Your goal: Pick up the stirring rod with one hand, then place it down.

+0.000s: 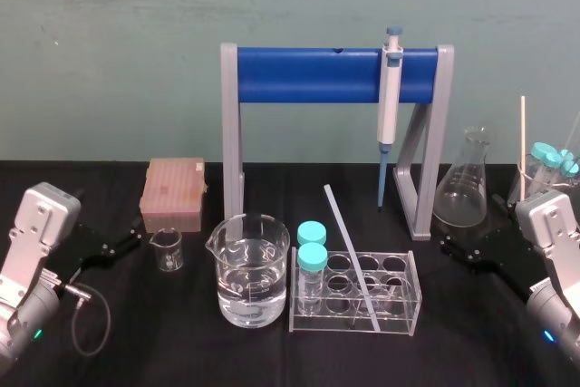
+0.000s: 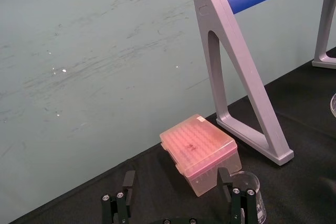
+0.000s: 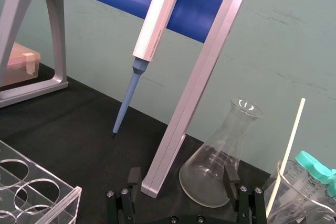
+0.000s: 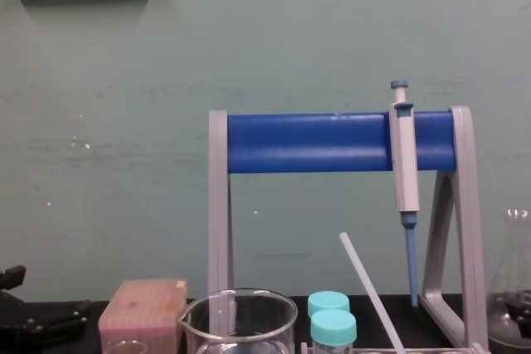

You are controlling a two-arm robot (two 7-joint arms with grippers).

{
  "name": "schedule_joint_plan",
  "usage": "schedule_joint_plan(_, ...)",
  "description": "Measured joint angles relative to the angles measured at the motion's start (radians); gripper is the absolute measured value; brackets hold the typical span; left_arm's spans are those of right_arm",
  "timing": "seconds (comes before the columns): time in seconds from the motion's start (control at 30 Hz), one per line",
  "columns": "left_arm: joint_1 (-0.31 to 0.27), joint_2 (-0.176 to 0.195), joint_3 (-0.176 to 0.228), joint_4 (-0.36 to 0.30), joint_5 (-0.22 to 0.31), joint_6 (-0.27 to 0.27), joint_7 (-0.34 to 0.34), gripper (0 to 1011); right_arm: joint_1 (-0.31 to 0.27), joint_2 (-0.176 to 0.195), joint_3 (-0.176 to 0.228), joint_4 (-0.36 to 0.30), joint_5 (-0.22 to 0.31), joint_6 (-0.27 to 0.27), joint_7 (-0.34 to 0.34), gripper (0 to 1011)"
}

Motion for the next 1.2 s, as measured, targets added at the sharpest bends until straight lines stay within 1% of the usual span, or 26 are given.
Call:
schedule_joint_plan(0.7,0.0,0.0,0.0,0.0,0.0,0.0,0.0,1000,0.0,0.0,0.002,0.0,0.0,0.0,0.002,1003)
schedule_joint_plan(0.8,0.0,0.0,0.0,0.0,0.0,0.0,0.0,1000,-0.002,-0.001,0.017,-0.009,0.03,0.007,0.04,1003)
schedule_joint_plan(0.87,0.0,0.0,0.0,0.0,0.0,0.0,0.0,1000,-0.006,-0.003,0.033,-0.027,0.076,0.028,0.084,1003)
schedule_joint_plan(0.9,0.0,0.0,0.0,0.0,0.0,0.0,0.0,1000,-0.008,-0.005,0.045,-0.042,0.119,0.052,0.124,1003)
schedule_joint_plan(0.93,0.0,0.0,0.0,0.0,0.0,0.0,0.0,1000,-0.008,-0.005,0.045,-0.042,0.119,0.052,0.124,1003)
schedule_joint_plan(0.97,0.0,0.0,0.0,0.0,0.0,0.0,0.0,1000,-0.01,-0.007,0.057,-0.061,0.164,0.08,0.163,1003)
schedule_joint_plan(1.0,0.0,0.0,0.0,0.0,0.0,0.0,0.0,1000,-0.011,-0.009,0.062,-0.069,0.185,0.094,0.181,1003)
schedule_joint_plan(1.03,0.0,0.0,0.0,0.0,0.0,0.0,0.0,1000,-0.011,-0.012,0.07,-0.083,0.223,0.121,0.215,1003)
schedule_joint_plan(1.07,0.0,0.0,0.0,0.0,0.0,0.0,0.0,1000,-0.011,-0.012,0.07,-0.083,0.223,0.121,0.215,1003)
schedule_joint_plan(1.1,0.0,0.0,0.0,0.0,0.0,0.0,0.0,1000,-0.011,-0.017,0.079,-0.101,0.266,0.151,0.255,1003)
schedule_joint_plan(1.13,0.0,0.0,0.0,0.0,0.0,0.0,0.0,1000,-0.011,-0.019,0.082,-0.106,0.279,0.161,0.267,1003)
schedule_joint_plan(1.17,0.0,0.0,0.0,0.0,0.0,0.0,0.0,1000,-0.008,-0.024,0.087,-0.118,0.309,0.184,0.299,1003)
schedule_joint_plan(1.2,0.0,0.0,0.0,0.0,0.0,0.0,0.0,1000,-0.006,-0.027,0.088,-0.123,0.319,0.193,0.311,1003)
